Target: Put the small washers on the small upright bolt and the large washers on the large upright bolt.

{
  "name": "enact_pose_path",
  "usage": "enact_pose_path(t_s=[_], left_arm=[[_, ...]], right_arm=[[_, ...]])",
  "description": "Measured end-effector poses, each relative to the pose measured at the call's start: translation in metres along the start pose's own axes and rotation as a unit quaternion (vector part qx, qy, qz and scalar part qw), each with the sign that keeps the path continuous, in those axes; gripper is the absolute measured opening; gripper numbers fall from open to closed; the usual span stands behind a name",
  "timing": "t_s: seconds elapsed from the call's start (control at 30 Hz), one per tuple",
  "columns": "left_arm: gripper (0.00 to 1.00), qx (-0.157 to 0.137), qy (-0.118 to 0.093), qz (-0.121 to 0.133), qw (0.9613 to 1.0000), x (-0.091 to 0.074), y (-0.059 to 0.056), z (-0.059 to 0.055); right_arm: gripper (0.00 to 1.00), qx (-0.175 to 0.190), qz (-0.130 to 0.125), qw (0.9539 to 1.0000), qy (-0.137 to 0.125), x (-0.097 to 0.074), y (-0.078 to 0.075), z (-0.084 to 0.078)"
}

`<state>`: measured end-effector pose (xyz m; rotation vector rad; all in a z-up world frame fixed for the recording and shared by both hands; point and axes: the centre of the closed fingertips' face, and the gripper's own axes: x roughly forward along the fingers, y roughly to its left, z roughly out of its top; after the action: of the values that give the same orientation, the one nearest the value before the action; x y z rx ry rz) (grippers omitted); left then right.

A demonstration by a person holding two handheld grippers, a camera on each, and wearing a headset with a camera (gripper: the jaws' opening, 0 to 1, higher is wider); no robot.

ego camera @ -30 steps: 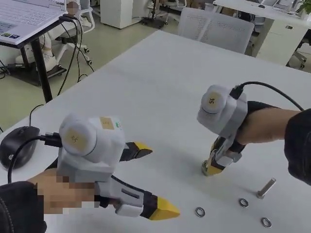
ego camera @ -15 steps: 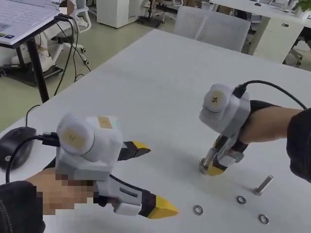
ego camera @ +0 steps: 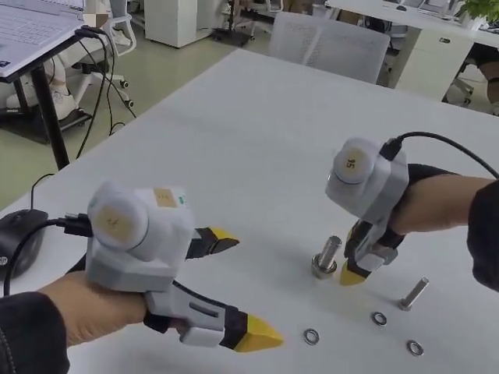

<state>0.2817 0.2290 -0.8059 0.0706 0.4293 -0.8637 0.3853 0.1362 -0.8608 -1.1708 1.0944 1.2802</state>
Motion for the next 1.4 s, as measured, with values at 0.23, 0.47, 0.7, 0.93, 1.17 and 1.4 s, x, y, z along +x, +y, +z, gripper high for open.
enact_pose_path(t_s=[0.23, 0.47, 0.7, 0.93, 1.17, 1.4], left_arm=[[0.84, 0.004, 0.001, -0.004, 1.0000, 0.002, -0.003, 0.003], [0.84, 0.009, 0.002, -0.009, 0.9999, 0.003, -0.006, 0.006], [0.84, 0.013, 0.002, -0.012, 0.9998, 0.004, -0.006, 0.008], [0.84, 0.016, 0.001, -0.013, 0.9998, 0.004, -0.007, 0.011], [0.84, 0.019, 0.000, -0.015, 0.9997, 0.005, -0.008, 0.013], [0.84, 0.023, 0.000, -0.016, 0.9996, 0.006, -0.009, 0.014]], right_arm=[[0.31, 0.011, 0.001, 0.9999, 0.001, -0.002, 0.006, -0.013], [0.31, 0.020, 0.004, 0.9998, 0.004, 0.000, 0.011, -0.024], [0.31, 0.029, 0.006, 0.9995, 0.008, 0.001, 0.017, -0.035], [0.31, 0.033, 0.008, 0.9994, 0.010, 0.003, 0.024, -0.041], [0.30, 0.039, 0.010, 0.9991, 0.012, 0.005, 0.030, -0.049], [0.29, 0.042, 0.011, 0.9990, 0.013, 0.008, 0.036, -0.053]])
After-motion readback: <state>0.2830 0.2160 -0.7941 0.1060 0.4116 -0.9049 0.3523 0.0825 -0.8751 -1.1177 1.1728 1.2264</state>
